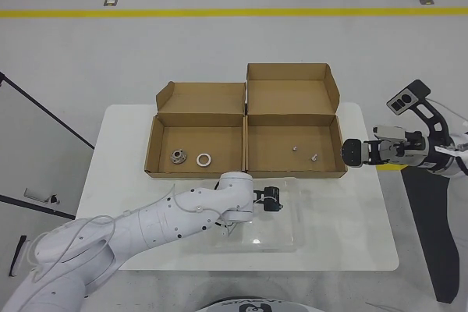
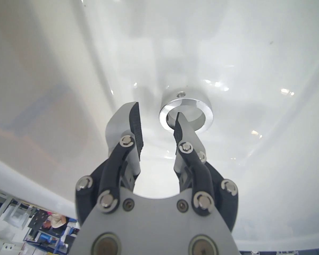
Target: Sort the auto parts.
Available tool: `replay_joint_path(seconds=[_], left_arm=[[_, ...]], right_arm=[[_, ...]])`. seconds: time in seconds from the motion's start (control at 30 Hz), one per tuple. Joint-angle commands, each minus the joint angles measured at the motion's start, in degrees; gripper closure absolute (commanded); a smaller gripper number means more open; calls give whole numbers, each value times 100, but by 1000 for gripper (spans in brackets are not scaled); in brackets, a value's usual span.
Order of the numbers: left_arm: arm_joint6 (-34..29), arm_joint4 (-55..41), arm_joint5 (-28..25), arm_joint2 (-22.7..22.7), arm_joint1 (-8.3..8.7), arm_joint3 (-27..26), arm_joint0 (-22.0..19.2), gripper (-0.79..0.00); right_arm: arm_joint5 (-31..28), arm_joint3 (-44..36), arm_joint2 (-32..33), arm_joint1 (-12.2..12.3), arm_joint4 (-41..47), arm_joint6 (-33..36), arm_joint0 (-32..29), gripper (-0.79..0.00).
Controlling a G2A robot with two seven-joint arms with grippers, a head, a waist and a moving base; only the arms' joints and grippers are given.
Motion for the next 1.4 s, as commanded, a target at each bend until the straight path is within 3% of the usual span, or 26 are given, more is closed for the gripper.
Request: replay_joint_path(seconds=[0.0,0.27,1.37], left_arm=[[8,-9,-7,8,-2,17,4,-308],[20,-41,-20,12,-5,30,9,-225],[29,-31,-29,72,-79,154,16,-206]], right_arm=[[0,0,0,0,0,0,0,-785],[0,0,0,0,0,0,0,-785],[0,0,0,0,0,0,0,-785]])
